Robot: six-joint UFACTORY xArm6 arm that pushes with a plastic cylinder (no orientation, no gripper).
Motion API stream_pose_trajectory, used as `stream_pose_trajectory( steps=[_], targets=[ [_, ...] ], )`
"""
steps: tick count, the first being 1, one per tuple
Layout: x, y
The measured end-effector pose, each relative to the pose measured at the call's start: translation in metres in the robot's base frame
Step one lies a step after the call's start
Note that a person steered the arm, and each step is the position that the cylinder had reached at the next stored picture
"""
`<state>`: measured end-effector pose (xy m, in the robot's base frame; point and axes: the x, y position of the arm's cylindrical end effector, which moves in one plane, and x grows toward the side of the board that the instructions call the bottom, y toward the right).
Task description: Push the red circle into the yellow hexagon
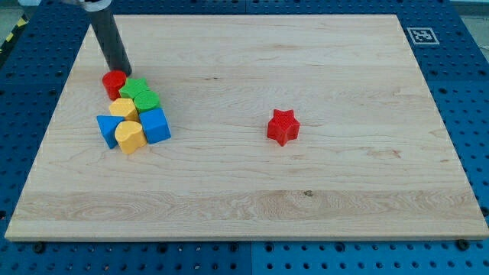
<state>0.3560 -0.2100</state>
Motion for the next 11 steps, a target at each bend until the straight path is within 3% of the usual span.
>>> stream_pose_trajectory(
  steps=[3,9,10,11],
  targets=[
    [-0.013,-0.023],
    [0.031,-0.021],
    [0.026,-0.021],
    [-0.021,-0.016]
  ],
)
